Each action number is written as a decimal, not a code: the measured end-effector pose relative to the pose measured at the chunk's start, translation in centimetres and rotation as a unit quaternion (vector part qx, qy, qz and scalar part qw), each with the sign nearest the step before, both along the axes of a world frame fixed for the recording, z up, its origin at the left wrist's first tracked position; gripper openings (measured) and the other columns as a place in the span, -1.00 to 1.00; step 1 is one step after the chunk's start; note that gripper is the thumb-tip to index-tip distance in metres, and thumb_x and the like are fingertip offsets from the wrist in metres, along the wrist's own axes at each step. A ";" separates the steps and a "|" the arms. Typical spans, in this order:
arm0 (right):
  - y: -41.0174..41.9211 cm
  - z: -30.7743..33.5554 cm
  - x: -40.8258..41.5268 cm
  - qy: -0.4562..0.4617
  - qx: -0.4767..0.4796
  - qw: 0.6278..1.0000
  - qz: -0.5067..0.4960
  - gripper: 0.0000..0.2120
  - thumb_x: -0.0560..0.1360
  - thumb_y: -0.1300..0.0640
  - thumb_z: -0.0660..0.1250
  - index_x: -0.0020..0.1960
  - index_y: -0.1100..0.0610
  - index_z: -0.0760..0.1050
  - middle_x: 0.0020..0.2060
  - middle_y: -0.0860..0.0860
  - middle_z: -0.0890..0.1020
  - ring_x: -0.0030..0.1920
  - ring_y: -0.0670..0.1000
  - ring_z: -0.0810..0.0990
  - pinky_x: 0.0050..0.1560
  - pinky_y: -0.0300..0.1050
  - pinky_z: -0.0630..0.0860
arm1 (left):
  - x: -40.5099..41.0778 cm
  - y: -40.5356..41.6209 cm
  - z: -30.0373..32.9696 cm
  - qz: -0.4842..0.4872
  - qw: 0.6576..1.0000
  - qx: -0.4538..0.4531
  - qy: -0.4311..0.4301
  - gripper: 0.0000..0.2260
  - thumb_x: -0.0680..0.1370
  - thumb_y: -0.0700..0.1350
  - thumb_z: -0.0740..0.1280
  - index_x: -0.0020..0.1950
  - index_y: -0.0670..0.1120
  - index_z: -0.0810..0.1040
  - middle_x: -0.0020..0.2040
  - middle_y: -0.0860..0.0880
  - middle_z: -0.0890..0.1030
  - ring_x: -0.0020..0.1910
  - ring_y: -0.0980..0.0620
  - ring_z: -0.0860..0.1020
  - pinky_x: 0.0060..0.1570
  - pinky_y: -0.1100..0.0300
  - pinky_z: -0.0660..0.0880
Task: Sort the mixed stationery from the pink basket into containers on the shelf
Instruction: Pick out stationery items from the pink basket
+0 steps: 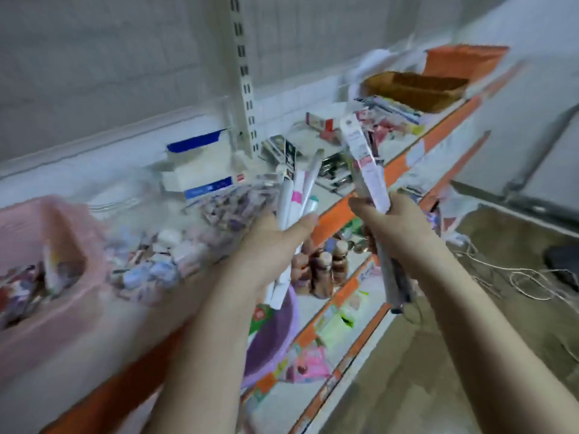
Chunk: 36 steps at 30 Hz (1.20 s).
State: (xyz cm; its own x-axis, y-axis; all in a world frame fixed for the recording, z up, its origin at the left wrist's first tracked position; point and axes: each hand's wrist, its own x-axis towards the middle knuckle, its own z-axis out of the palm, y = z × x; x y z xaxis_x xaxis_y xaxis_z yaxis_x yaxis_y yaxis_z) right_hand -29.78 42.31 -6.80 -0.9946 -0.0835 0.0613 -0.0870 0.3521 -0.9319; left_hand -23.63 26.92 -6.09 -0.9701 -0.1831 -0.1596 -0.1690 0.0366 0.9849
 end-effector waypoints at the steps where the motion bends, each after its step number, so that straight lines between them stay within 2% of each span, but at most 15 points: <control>1: 2.9 -0.7 -1.4 0.046 0.085 0.995 -0.017 -0.77 0.51 0.01 0.31 -0.20 0.14 0.40 -0.44 0.02 0.51 -0.39 0.08 0.47 -0.32 -0.12 0.32 | -1.8 2.6 -0.4 -0.018 1.000 -0.015 -0.006 -0.79 0.57 -0.06 0.30 -0.23 -0.11 0.45 -0.49 0.00 0.46 -0.58 0.10 0.36 -0.58 0.35 0.29; 3: 8.8 -1.7 -4.0 0.083 0.213 0.972 -0.054 -0.78 0.51 -0.01 0.28 -0.07 0.16 0.41 -0.26 0.12 0.55 -0.26 0.15 0.48 -0.29 -0.09 0.28 | -5.2 7.9 -1.3 -0.033 0.999 -0.033 -0.015 -0.76 0.58 -0.09 0.29 -0.26 -0.11 0.39 -0.53 0.00 0.42 -0.62 0.13 0.31 -0.60 0.36 0.25; 6: 16.9 -2.3 -8.1 0.084 0.262 0.957 -0.091 -0.82 0.52 0.03 0.26 -0.11 0.14 0.37 -0.27 0.10 0.49 -0.23 0.17 0.44 -0.29 -0.07 0.24 | -10.4 14.1 -2.5 -0.047 0.992 -0.117 -0.018 -0.73 0.57 -0.06 0.30 -0.29 -0.10 0.38 -0.51 -0.01 0.40 -0.65 0.13 0.28 -0.53 0.30 0.26; 8: 21.5 -2.7 -10.9 0.084 0.272 0.952 -0.113 -0.83 0.51 0.04 0.27 -0.12 0.13 0.38 -0.24 0.12 0.50 -0.15 0.22 0.51 -0.28 -0.08 0.26 | -13.5 17.1 -3.0 -0.045 0.984 -0.173 -0.024 -0.71 0.56 -0.01 0.31 -0.30 -0.09 0.39 -0.49 -0.01 0.43 -0.61 0.09 0.33 -0.52 0.28 0.31; 10: 25.3 -3.0 -14.0 0.077 0.274 0.951 -0.123 -0.81 0.50 0.01 0.28 -0.11 0.13 0.37 -0.22 0.12 0.52 -0.09 0.24 0.54 -0.26 -0.09 0.27 | -17.0 19.6 -3.2 -0.044 0.975 -0.217 -0.022 -0.74 0.55 0.03 0.31 -0.26 -0.07 0.40 -0.40 -0.07 0.47 -0.51 0.00 0.39 -0.41 0.17 0.38; 13: 30.0 -3.7 -19.4 0.065 0.270 0.951 -0.133 -0.82 0.50 0.01 0.28 -0.12 0.12 0.37 -0.23 0.14 0.55 -0.10 0.24 0.56 -0.25 -0.11 0.28 | -22.8 23.1 -3.1 -0.046 0.948 -0.315 -0.008 -0.76 0.55 0.06 0.29 -0.23 -0.05 0.43 -0.31 -0.09 0.52 -0.40 -0.04 0.44 -0.35 0.16 0.38; 16: 33.2 -4.3 -26.1 0.073 0.273 0.950 -0.133 -0.83 0.51 0.03 0.27 -0.11 0.12 0.36 -0.26 0.10 0.52 -0.22 0.16 0.49 -0.30 -0.10 0.26 | -29.7 26.3 -2.8 -0.050 0.931 -0.362 0.006 -0.79 0.56 0.03 0.28 -0.21 -0.04 0.44 -0.30 -0.05 0.49 -0.39 0.02 0.42 -0.42 0.20 0.30; 18: 34.6 -4.4 -31.6 0.077 0.284 0.947 -0.129 -0.79 0.51 0.00 0.26 -0.12 0.13 0.36 -0.32 0.04 0.46 -0.27 0.12 0.42 -0.38 -0.09 0.23 | -34.9 28.2 -2.7 -0.040 0.928 -0.371 0.025 -0.80 0.55 0.04 0.29 -0.15 -0.08 0.46 -0.30 -0.07 0.49 -0.38 -0.03 0.42 -0.42 0.18 0.29; 21: 36.9 -2.7 -40.2 0.092 0.295 0.943 -0.124 -0.76 0.51 -0.03 0.26 -0.11 0.16 0.36 -0.27 0.09 0.49 -0.23 0.16 0.45 -0.31 -0.10 0.26 | -42.9 30.8 -1.2 -0.028 0.925 -0.377 0.026 -0.78 0.55 0.06 0.27 -0.20 -0.05 0.45 -0.32 -0.07 0.51 -0.37 -0.07 0.46 -0.43 0.18 0.32; 24: 39.3 -0.3 -47.7 0.104 0.274 0.951 -0.098 -0.75 0.50 -0.03 0.25 -0.08 0.18 0.40 -0.25 0.14 0.58 -0.23 0.17 0.57 -0.31 -0.08 0.40 | -49.7 33.5 1.1 -0.001 0.930 -0.367 0.020 -0.74 0.56 0.07 0.26 -0.24 -0.06 0.43 -0.35 -0.04 0.49 -0.41 -0.05 0.43 -0.41 0.18 0.32; 27: 40.5 0.6 -54.1 0.123 0.251 0.957 -0.078 -0.75 0.51 0.00 0.25 -0.10 0.21 0.40 -0.28 0.17 0.59 -0.25 0.20 0.60 -0.22 -0.01 0.51 | -55.1 35.1 2.0 0.004 0.934 -0.355 0.026 -0.79 0.55 0.07 0.27 -0.10 -0.07 0.49 -0.32 -0.04 0.48 -0.38 -0.05 0.42 -0.37 0.17 0.31; 30: 40.4 0.8 -61.6 0.129 0.222 0.966 -0.022 -0.76 0.51 0.00 0.26 -0.16 0.18 0.37 -0.28 0.16 0.56 -0.22 0.20 0.59 -0.22 0.00 0.49 | -60.1 36.5 2.0 0.056 0.922 -0.382 0.025 -0.77 0.56 0.07 0.27 -0.05 -0.10 0.50 -0.28 -0.07 0.51 -0.38 0.02 0.42 -0.42 0.16 0.25; 33: 39.4 1.0 -68.7 0.139 0.166 0.974 0.068 -0.72 0.50 -0.02 0.29 -0.13 0.21 0.45 -0.27 0.14 0.58 -0.18 0.20 0.60 -0.19 -0.03 0.50 | -64.5 38.0 1.4 0.113 0.905 -0.410 0.008 -0.77 0.56 0.06 0.26 -0.05 -0.11 0.48 -0.27 -0.04 0.49 -0.35 0.07 0.42 -0.40 0.17 0.28; 36: 37.8 2.0 -74.4 0.164 0.143 0.962 0.166 -0.73 0.50 -0.03 0.30 -0.20 0.17 0.45 -0.34 0.09 0.56 -0.27 0.11 0.58 -0.28 -0.19 0.42 | -68.2 39.9 1.3 0.191 0.893 -0.407 -0.021 -0.78 0.57 0.05 0.26 -0.10 -0.10 0.42 -0.32 0.01 0.42 -0.37 0.08 0.37 -0.42 0.19 0.25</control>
